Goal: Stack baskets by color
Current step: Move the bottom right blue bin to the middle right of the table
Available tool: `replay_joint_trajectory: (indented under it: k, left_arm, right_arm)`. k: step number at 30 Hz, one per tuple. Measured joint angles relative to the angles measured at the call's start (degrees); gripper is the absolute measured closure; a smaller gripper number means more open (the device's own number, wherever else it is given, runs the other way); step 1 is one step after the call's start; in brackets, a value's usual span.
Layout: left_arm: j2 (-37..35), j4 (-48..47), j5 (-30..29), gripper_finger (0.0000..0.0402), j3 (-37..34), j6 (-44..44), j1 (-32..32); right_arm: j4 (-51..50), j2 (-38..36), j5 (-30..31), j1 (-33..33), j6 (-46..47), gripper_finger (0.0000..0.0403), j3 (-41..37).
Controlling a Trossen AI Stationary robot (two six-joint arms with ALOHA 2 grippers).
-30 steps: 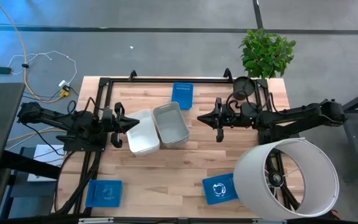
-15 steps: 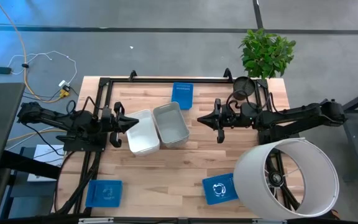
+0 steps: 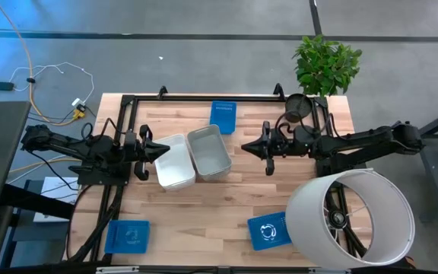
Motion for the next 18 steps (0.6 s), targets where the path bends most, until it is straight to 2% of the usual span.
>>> replay_joint_trajectory:
  k: [12, 14, 18]
  left_arm:
    - [0.0, 0.0, 0.0, 0.0401, 0.0, 0.9, 0.0]
    - [0.0, 0.0, 0.0, 0.0401, 0.0, 0.9, 0.0]
    - [0.0, 1.0, 0.0, 0.0401, 0.0, 0.9, 0.0]
  right_arm:
    - [-4.4, 0.0, 0.5, 0.0, 2.3, 0.0403, 0.0]
    - [-7.9, 0.4, 4.0, 0.0, 5.5, 0.0403, 1.1]
    - [-25.4, 4.6, 14.8, -1.8, 14.0, 0.0403, 9.5]
